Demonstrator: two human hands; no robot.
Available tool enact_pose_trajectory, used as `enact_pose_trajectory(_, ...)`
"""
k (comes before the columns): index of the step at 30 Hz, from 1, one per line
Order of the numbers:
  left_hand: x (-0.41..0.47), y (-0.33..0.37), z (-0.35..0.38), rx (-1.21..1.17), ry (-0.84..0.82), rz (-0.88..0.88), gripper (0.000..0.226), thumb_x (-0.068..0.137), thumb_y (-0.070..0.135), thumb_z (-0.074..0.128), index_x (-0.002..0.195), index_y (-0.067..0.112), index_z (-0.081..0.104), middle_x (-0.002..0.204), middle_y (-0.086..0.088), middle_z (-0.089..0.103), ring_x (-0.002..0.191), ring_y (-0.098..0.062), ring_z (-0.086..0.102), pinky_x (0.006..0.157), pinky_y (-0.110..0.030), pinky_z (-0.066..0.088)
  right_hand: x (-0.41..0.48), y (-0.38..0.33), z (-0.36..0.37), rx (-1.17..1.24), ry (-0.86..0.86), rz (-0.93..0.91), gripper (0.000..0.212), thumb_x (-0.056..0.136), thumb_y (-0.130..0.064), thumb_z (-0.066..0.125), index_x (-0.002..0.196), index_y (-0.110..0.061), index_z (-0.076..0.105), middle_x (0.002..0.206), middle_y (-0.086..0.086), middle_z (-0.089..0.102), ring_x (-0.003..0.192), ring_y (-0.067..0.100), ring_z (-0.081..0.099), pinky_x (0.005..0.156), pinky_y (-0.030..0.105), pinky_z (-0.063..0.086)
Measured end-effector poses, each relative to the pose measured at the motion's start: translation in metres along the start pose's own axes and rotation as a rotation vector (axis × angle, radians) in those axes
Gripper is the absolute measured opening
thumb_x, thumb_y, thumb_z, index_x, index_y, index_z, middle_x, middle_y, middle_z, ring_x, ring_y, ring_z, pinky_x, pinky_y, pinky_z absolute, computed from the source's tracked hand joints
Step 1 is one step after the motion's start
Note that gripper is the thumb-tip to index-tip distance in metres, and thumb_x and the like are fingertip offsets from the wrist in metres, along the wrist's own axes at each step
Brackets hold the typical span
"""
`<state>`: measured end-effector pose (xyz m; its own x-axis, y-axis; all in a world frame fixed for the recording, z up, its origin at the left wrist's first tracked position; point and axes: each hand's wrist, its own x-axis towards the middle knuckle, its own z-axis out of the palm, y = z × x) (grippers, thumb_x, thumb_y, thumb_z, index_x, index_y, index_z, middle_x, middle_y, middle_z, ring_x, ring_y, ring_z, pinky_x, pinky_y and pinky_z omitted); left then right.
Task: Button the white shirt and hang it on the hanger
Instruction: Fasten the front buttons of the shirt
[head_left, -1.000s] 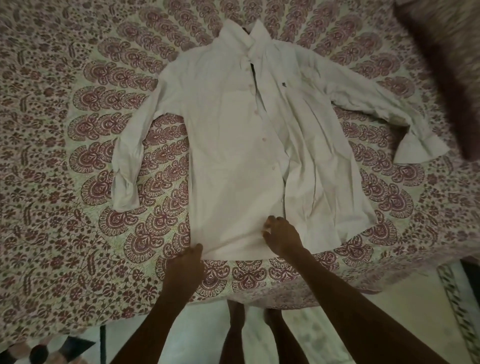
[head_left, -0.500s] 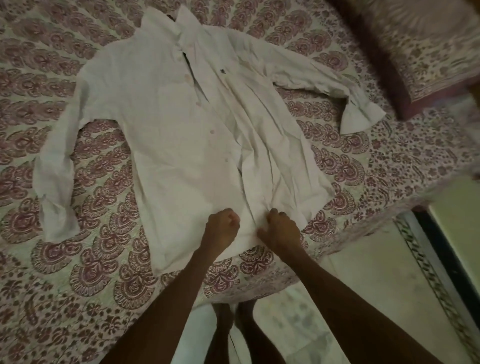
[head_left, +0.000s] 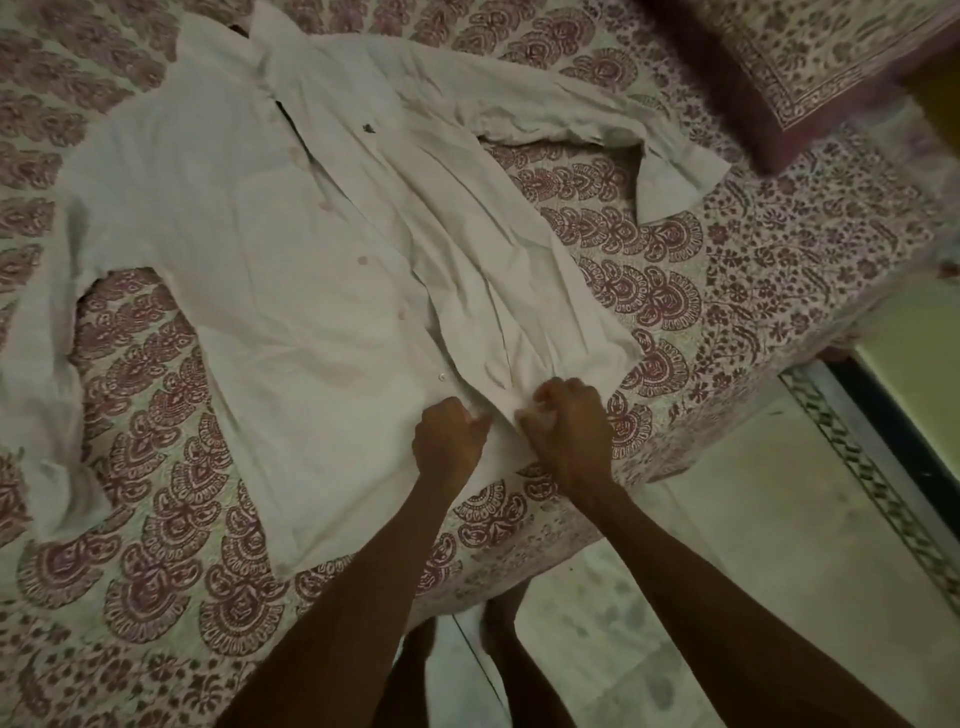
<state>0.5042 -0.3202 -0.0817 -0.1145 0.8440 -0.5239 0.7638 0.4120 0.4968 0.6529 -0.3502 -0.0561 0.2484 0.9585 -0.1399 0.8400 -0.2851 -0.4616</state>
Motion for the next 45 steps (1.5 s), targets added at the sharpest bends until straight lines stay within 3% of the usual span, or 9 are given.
enact_pose_trajectory(3,-0.003,0.001,0.002,-0.022,0.076,0.016,0.015,0.087,0.027,0.058,0.082,0.014,0.062,0.088,-0.007,0.067,0.089,-0.030,0.064,0.068,-0.035,0.047,-0.010,-0.010,0.018,-0.160,-0.157,-0.122,0.044,0.079,-0.049,0.067,0.107,-0.016,0.058,0.102,0.006,0.059,0.092,0.026,0.055,0.071,0.038,0.049)
enact_pose_trajectory(7,0.005,-0.012,-0.006,-0.114,0.190,0.146,0.004,0.088,0.015,0.059,0.089,0.012,0.057,0.093,-0.005,0.061,0.090,-0.026,0.059,0.075,-0.038,0.046,-0.008,-0.021,0.034,-0.264,-0.192,-0.073,0.043,0.086,-0.039,0.060,0.118,-0.012,0.052,0.110,0.010,0.057,0.098,0.032,0.057,0.071,0.039,0.049)
enact_pose_trajectory(13,0.029,-0.016,-0.025,-0.187,0.202,0.252,0.032,0.085,0.015,0.068,0.114,0.015,0.054,0.103,-0.004,0.055,0.089,-0.019,0.053,0.076,-0.033,0.046,-0.011,-0.038,0.042,-0.296,-0.083,-0.100,0.047,0.082,-0.051,0.058,0.109,-0.013,0.056,0.100,0.009,0.060,0.089,0.031,0.057,0.067,0.040,0.051)
enact_pose_trajectory(19,0.054,-0.025,-0.037,-0.150,0.137,0.332,0.011,0.087,0.008,0.060,0.089,0.015,0.069,0.089,-0.003,0.068,0.085,-0.020,0.064,0.073,-0.032,0.052,0.022,-0.067,0.050,-0.372,0.004,-0.193,0.015,0.085,-0.019,0.059,0.097,-0.010,0.059,0.093,0.011,0.060,0.082,0.031,0.056,0.062,0.037,0.044)
enact_pose_trajectory(22,0.061,-0.026,-0.043,-0.124,0.072,0.319,0.007,0.083,0.013,0.068,0.087,0.018,0.070,0.089,0.000,0.068,0.083,-0.018,0.064,0.076,-0.034,0.054,0.040,-0.079,0.055,-0.199,-0.083,-0.096,0.012,0.083,-0.005,0.055,0.093,-0.006,0.061,0.090,0.012,0.062,0.082,0.032,0.059,0.059,0.034,0.039)
enact_pose_trajectory(27,0.061,-0.027,-0.043,-0.009,0.024,0.425,0.007,0.087,0.016,0.067,0.091,0.013,0.062,0.093,-0.003,0.060,0.088,-0.021,0.060,0.077,-0.036,0.051,0.055,-0.065,0.052,0.186,-0.130,0.196,0.010,0.081,-0.011,0.065,0.080,-0.009,0.075,0.078,0.006,0.073,0.073,0.020,0.066,0.066,0.027,0.047)
enact_pose_trajectory(31,0.067,-0.023,-0.049,0.123,-0.079,0.494,0.012,0.086,0.002,0.060,0.088,0.013,0.058,0.100,-0.006,0.059,0.094,-0.024,0.058,0.082,-0.035,0.048,0.057,-0.059,0.036,0.533,-0.198,0.476,0.005,0.079,-0.008,0.077,0.076,-0.011,0.075,0.074,0.005,0.072,0.071,0.021,0.068,0.073,0.038,0.059)
enact_pose_trajectory(37,0.078,-0.026,-0.058,-0.226,-0.178,0.242,0.009,0.077,0.003,0.070,0.076,0.013,0.069,0.075,-0.006,0.070,0.071,-0.021,0.068,0.068,-0.030,0.058,0.057,-0.077,0.032,0.474,-0.255,0.344,0.008,0.077,-0.014,0.081,0.081,-0.015,0.074,0.076,0.003,0.073,0.062,0.009,0.062,0.068,0.028,0.055)
enact_pose_trajectory(45,0.082,-0.028,-0.075,-0.622,-0.417,0.045,0.013,0.079,-0.005,0.072,0.090,0.002,0.070,0.093,-0.024,0.070,0.073,-0.022,0.069,0.065,-0.022,0.058,0.063,-0.081,0.040,0.189,-0.099,0.134,0.017,0.075,-0.005,0.072,0.089,-0.010,0.078,0.082,0.003,0.076,0.066,0.007,0.061,0.066,0.014,0.049)
